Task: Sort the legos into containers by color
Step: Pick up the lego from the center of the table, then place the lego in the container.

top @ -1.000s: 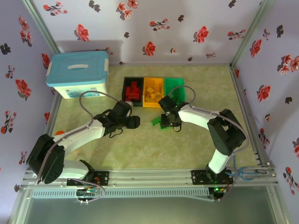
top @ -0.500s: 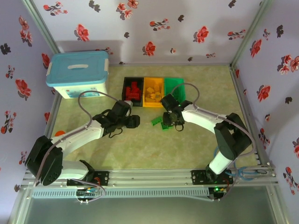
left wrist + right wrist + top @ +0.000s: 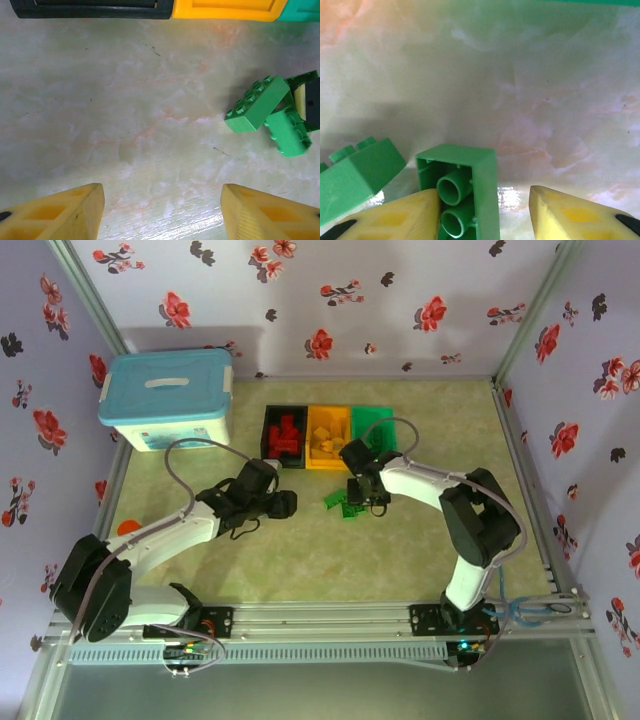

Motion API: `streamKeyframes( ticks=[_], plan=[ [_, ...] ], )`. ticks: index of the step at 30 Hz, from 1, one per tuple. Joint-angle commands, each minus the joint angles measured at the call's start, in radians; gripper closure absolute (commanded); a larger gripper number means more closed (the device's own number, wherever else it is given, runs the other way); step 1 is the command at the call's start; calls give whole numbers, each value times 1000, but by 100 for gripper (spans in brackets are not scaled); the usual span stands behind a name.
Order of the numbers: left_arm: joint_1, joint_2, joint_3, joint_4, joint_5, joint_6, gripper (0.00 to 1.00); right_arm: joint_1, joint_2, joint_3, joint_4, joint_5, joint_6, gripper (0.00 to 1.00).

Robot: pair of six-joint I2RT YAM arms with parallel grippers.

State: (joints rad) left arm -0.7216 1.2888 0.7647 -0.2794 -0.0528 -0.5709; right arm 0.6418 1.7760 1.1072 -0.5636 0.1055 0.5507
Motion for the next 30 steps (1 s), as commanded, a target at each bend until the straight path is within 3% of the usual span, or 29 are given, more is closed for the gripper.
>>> streamKeyframes(
  ticks=[1, 8, 16, 20, 25, 30],
  plan=[
    [7, -7, 0, 17, -24, -11, 37, -1, 35, -13, -16, -4, 1, 51],
    [6, 6, 8, 23, -24, -10, 38, -3, 40, -8, -19, -9, -5, 54],
    [6, 17, 20, 22, -20, -7, 38, -2, -18, -7, -31, -26, -9, 88],
    [6, 28, 23, 21, -16, -4, 38, -19, -82, 34, -80, 3, -34, 89],
    [4, 20, 17, 19, -15, -7, 38, -110, -115, 184, -169, 28, -112, 88],
    [-4, -4, -8, 25, -16, -23, 38, -207, -18, 378, -238, 44, -180, 86]
  ],
)
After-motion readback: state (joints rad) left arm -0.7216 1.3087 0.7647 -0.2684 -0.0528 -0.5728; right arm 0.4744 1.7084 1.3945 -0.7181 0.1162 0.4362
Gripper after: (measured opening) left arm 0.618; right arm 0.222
